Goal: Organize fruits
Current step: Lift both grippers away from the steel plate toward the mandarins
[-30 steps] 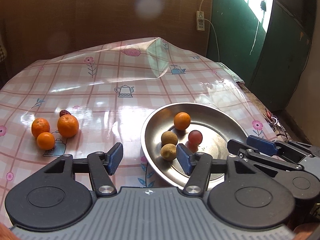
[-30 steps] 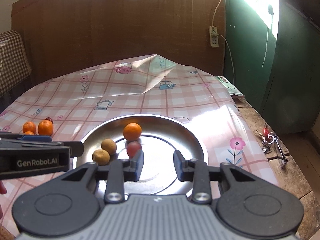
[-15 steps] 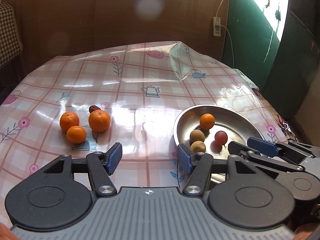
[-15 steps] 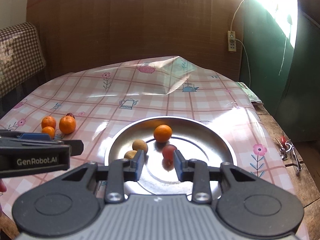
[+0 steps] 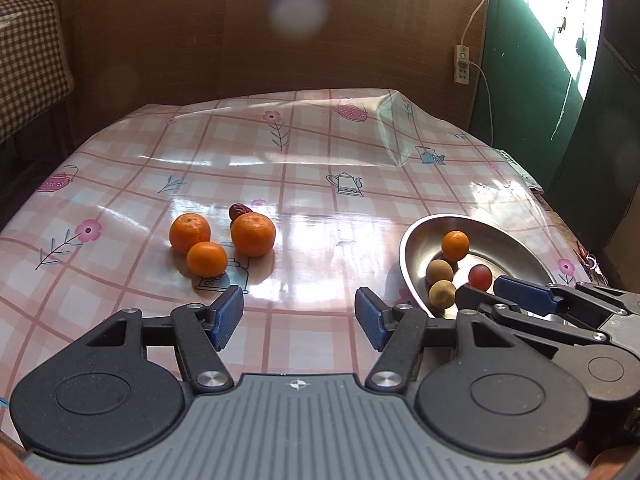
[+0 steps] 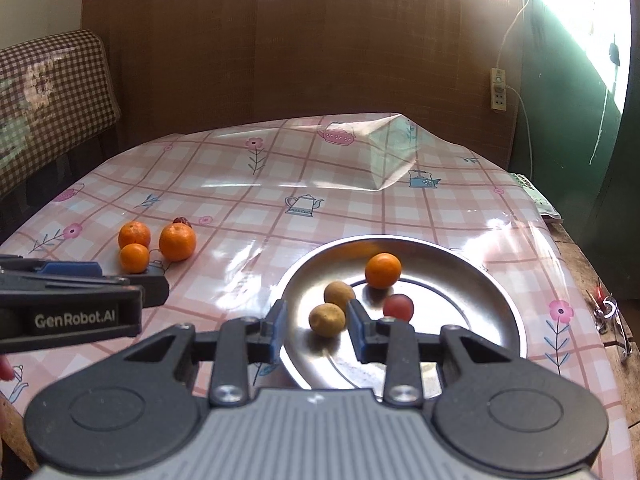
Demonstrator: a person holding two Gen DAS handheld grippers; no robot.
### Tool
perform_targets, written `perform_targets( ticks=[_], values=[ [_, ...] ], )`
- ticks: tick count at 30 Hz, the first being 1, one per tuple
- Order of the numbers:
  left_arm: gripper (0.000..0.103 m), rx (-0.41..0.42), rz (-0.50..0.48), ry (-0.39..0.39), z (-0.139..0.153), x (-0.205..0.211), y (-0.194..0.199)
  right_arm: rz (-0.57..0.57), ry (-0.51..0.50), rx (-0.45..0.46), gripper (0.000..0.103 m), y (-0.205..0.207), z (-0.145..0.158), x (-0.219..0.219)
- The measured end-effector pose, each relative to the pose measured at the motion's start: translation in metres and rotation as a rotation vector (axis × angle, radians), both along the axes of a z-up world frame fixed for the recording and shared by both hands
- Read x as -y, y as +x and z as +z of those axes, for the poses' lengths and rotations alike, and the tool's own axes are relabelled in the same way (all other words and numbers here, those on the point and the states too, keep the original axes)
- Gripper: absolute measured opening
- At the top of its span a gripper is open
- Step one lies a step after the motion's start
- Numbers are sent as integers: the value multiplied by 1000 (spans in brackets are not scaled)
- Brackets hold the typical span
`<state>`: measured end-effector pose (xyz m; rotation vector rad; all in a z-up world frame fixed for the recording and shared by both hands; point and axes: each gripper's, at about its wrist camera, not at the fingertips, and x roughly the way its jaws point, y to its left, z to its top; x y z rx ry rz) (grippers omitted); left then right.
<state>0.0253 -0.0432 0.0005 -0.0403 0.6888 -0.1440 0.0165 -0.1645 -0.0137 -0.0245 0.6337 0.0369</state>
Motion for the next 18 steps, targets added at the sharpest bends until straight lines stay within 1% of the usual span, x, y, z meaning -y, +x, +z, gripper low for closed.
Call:
perform_targets(
  ticks=[11,18],
  values=[
    [75,-7,46,-12,-9,-24,-3,56,1,-13,34,7,-8,-24],
    [76,-18,80,-16,-14,-38,3,76,13,-29,34,17,-13,-37]
  ],
)
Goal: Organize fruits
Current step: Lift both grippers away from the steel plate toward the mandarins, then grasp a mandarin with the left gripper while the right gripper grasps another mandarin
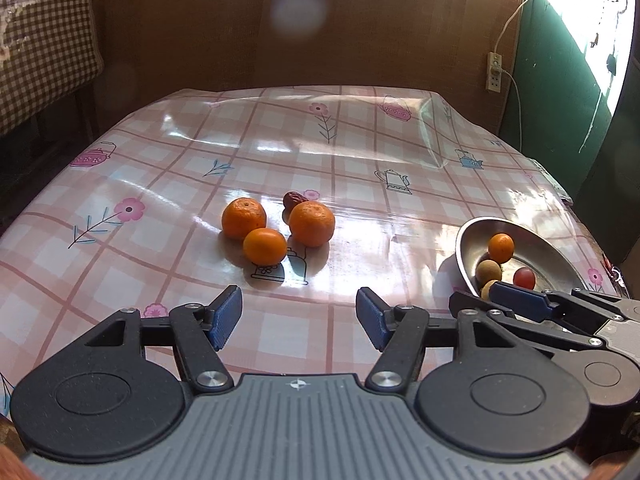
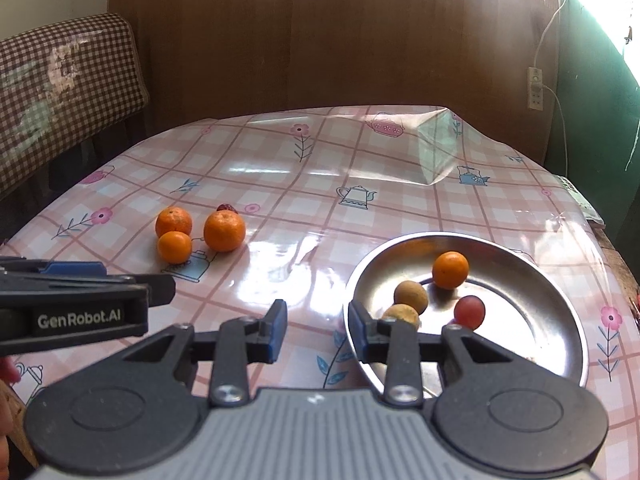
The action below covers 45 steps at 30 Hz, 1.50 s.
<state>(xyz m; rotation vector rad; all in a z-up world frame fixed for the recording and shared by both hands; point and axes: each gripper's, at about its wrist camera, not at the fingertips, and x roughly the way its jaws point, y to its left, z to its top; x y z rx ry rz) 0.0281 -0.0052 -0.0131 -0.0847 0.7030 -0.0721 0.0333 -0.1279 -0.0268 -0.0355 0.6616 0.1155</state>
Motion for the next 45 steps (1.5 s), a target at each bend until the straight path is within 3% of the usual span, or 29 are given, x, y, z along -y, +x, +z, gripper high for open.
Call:
perform_targets(
  ticks=[22,37,38,40,41,45],
  values=[
    [76,-32,70,-10,-12,-19,41,18,-22,-4,38,37,-8,-19],
    [74,-63,78,37,-37,-10,82,23,-19,-15,40,52,-17,-17],
    [70,-61,75,41,-37,-9,83,24,-19,-14,40,53,-17,-18],
    [49,-51,63,49,-37,-8,85,27,-20,-15,42,55,-18,-18],
    [45,-45,56,52,-38,-8,85,28,-22,-15,42,56,-18,-19],
    [42,-36,51,26,-37,-17,80,36,-20,-18,42,61,-20,-21]
  ],
)
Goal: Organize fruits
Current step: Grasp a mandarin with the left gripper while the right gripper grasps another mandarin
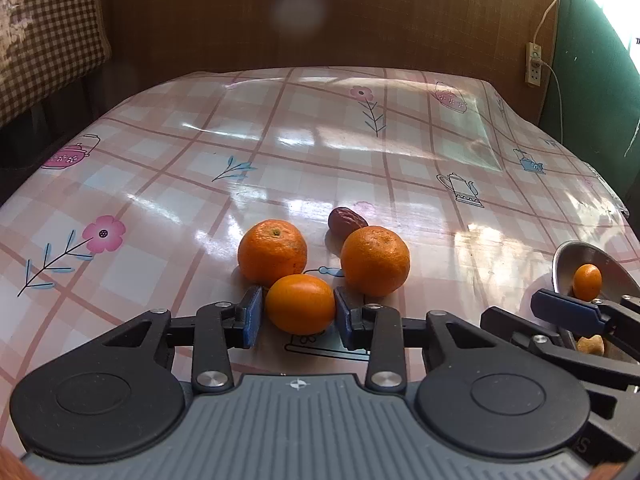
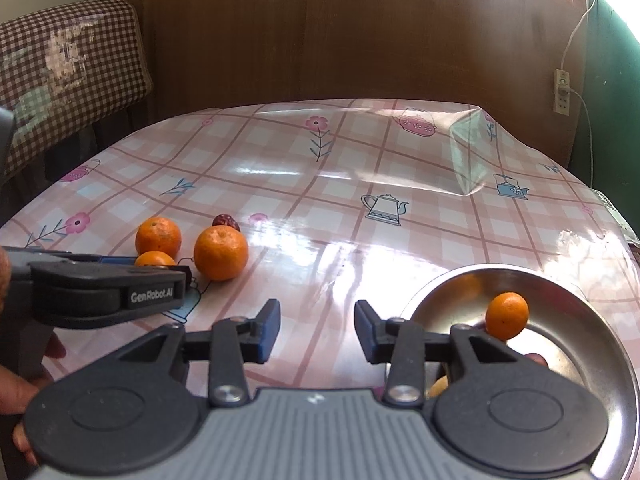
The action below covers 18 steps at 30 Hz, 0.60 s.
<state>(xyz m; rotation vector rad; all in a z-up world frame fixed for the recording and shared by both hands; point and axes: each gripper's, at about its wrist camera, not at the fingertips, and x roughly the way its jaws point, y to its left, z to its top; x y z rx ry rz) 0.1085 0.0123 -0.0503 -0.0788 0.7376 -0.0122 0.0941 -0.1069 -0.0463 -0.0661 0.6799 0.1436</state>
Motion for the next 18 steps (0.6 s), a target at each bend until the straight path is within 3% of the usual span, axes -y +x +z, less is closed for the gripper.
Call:
perform_targets(
  ticks=[13,18],
  values=[
    [42,4,97,-3,8,-51,-21,113,38,-8,56,26,-7,-40],
    [42,10,112,-3,8,-61,-20,107,24,-21,58,42,-13,-52]
  ],
)
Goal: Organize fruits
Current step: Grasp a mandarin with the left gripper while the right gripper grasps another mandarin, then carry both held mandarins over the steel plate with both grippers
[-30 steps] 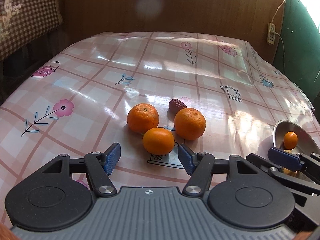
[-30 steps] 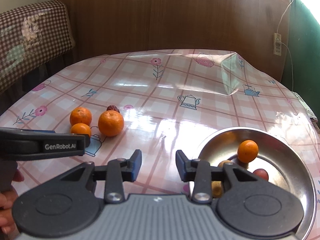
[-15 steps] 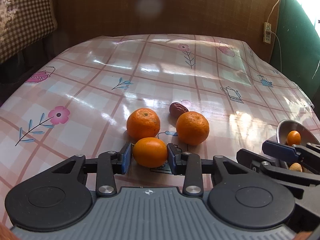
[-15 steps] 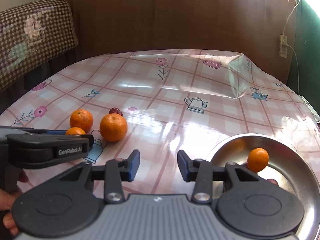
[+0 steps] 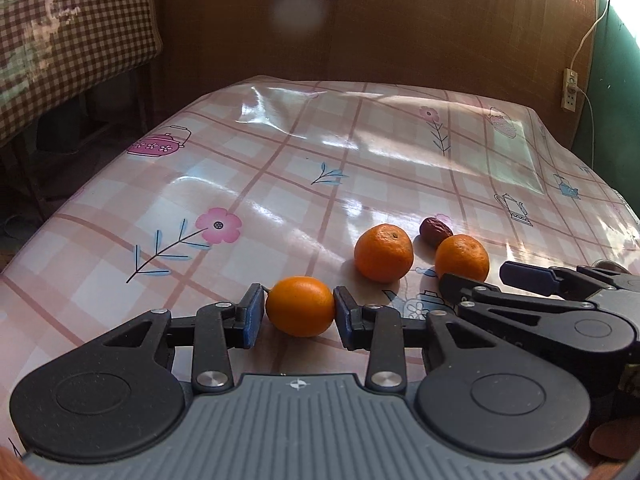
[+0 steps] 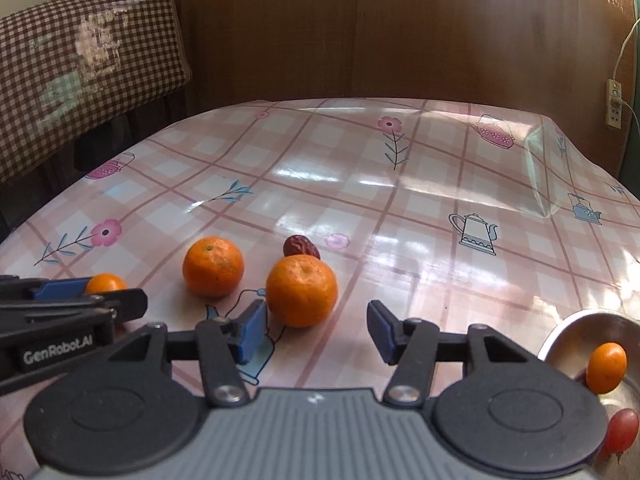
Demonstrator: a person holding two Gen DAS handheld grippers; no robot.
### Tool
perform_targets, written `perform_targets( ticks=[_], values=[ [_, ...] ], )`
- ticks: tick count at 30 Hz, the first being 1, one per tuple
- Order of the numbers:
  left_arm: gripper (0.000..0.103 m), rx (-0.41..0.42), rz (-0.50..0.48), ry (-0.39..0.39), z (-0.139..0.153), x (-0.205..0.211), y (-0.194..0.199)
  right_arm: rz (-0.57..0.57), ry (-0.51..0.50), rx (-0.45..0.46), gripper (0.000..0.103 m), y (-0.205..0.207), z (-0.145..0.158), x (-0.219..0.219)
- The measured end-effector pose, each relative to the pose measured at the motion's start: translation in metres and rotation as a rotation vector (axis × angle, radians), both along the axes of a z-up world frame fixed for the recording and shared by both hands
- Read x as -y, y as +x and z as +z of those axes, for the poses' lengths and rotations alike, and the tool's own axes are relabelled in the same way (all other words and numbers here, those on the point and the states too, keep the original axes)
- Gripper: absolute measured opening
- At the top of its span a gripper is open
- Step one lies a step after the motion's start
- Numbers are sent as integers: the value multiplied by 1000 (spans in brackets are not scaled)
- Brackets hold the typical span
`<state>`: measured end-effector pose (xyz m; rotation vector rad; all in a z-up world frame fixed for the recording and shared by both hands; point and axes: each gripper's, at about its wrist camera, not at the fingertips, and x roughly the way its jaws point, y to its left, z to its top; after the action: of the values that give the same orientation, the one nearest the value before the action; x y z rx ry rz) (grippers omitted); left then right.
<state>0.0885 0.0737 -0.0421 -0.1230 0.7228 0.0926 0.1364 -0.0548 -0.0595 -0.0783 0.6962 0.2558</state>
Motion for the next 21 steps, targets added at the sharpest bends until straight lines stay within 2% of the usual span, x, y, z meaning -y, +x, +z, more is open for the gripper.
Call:
perform_targets(
  ticks=[5,8,9,17,20,21],
  values=[
    [42,2,-2,0,0,3,1,15,-9,4,57,8,-4,-7],
    [42,2,1,-1,0,5,0,24,3,-8,45,10,-5,-8],
    [42,2,0,-3,1,5,0,21,4,-8,44,10,-5,-9],
    [42,6,-17,-25,7,11,-5,-9,16,-12,43,-5,4,3],
    [41,15,-31,-24,12,16,-9,-19,-10,6,43,-15,10,9],
    [36,18,-36,-24,14,18,-11,-21,-11,11,43,-19,12,11]
  ],
)
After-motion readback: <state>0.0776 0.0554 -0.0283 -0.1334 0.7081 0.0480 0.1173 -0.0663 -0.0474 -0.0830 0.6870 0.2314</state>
